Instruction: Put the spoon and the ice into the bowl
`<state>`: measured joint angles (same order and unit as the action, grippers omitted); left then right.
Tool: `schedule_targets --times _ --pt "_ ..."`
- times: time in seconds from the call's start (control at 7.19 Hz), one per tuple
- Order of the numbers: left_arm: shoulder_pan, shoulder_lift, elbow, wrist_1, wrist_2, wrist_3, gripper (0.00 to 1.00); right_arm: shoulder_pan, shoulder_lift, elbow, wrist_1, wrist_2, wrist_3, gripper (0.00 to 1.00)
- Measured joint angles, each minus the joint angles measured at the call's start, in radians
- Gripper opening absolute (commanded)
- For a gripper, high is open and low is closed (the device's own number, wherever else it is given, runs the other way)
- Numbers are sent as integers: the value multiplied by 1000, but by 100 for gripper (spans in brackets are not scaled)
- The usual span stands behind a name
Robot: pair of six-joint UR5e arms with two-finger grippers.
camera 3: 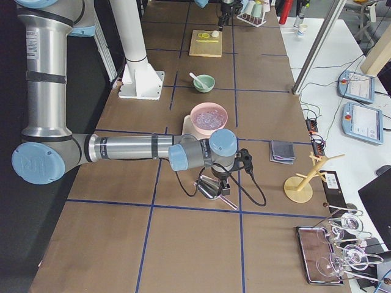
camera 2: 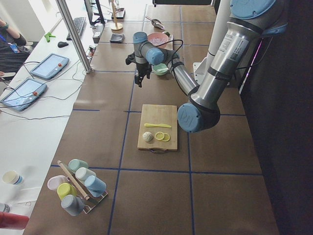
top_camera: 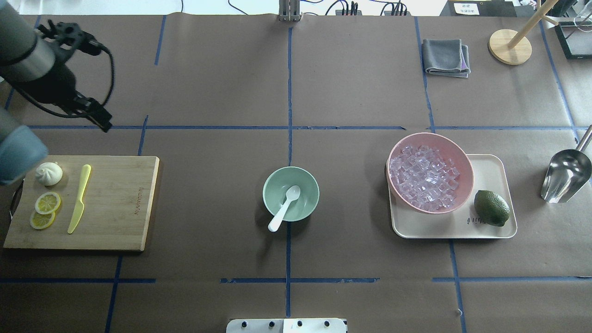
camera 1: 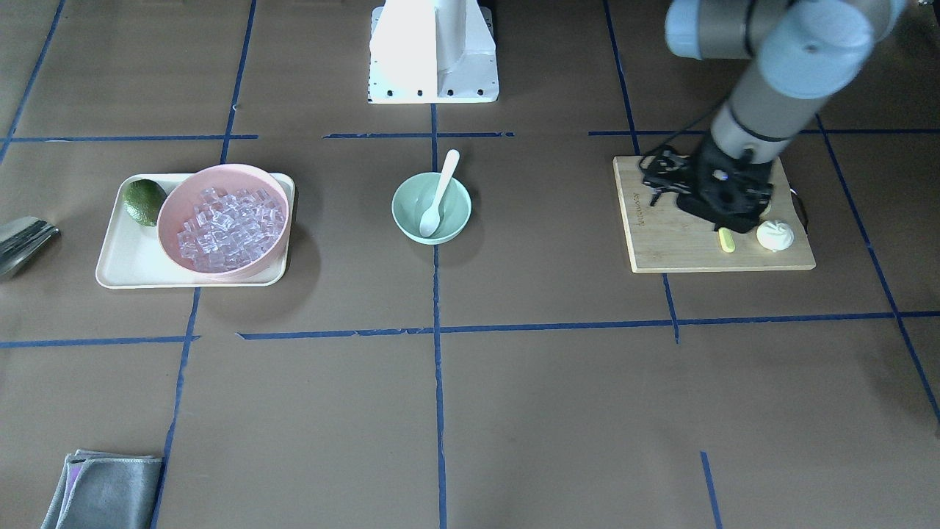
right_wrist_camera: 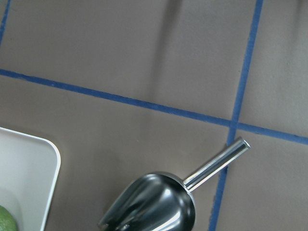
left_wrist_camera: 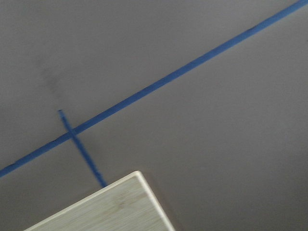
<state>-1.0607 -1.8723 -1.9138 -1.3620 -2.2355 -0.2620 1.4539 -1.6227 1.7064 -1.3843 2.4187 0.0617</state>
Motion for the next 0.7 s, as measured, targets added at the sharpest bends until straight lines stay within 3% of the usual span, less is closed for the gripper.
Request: schedule_targets --times 0.42,0.7 --pt "-225 298 22 -85 -17 59 100 -87 34 88 -7 6 157 100" --pt "-363 393 55 -176 -27 163 100 -148 74 126 -10 -7 259 100"
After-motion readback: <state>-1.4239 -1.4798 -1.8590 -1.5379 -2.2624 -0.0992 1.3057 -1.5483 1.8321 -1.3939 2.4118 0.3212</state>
